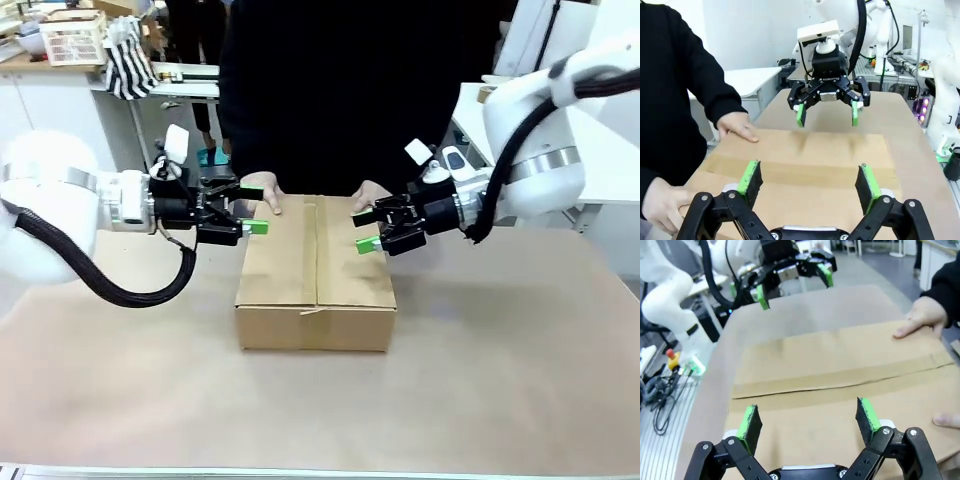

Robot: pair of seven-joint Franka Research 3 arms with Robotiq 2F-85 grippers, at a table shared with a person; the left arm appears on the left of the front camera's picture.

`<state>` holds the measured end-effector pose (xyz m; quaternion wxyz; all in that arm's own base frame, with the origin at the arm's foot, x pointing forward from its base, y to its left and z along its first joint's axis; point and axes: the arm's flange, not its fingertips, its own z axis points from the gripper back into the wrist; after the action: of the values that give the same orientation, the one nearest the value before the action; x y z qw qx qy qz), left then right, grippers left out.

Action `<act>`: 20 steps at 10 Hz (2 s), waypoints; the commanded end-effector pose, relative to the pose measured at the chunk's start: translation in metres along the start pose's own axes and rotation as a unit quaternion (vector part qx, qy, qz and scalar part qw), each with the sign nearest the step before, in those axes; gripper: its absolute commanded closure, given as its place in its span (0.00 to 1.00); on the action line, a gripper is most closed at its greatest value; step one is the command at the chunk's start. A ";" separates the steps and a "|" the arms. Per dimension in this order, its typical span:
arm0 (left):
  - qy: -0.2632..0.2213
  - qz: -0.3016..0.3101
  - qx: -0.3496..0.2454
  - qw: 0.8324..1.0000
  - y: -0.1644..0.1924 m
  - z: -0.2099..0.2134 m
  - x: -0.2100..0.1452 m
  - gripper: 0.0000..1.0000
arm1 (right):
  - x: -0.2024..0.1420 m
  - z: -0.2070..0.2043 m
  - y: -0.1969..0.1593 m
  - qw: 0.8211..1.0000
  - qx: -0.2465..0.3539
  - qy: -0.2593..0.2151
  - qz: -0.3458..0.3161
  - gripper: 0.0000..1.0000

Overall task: Pack the gift set into the box.
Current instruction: Press and hold the closed box until the human finishes sealing it.

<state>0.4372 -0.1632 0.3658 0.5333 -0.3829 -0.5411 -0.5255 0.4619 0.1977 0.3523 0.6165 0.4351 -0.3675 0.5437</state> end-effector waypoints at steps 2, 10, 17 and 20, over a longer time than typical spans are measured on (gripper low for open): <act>0.000 0.000 0.000 1.000 0.000 0.000 0.000 0.00 | 0.003 -0.001 -0.020 0.998 -0.052 0.024 0.017 0.00; 0.006 0.032 -0.047 0.998 0.054 -0.037 -0.085 0.00 | -0.038 -0.019 -0.048 0.997 0.049 -0.061 0.000 0.00; 0.026 0.050 -0.079 0.995 0.041 -0.038 -0.102 0.00 | -0.054 -0.034 -0.031 0.998 -0.050 -0.001 0.043 0.00; 0.062 0.041 -0.089 0.993 0.036 -0.040 -0.104 0.00 | -0.065 -0.033 -0.040 1.000 -0.021 -0.008 0.004 0.00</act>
<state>0.5010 -0.1823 0.2771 0.5355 -0.4313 -0.4720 -0.5517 0.4871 0.2046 0.2937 0.6102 0.4187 -0.3963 0.5434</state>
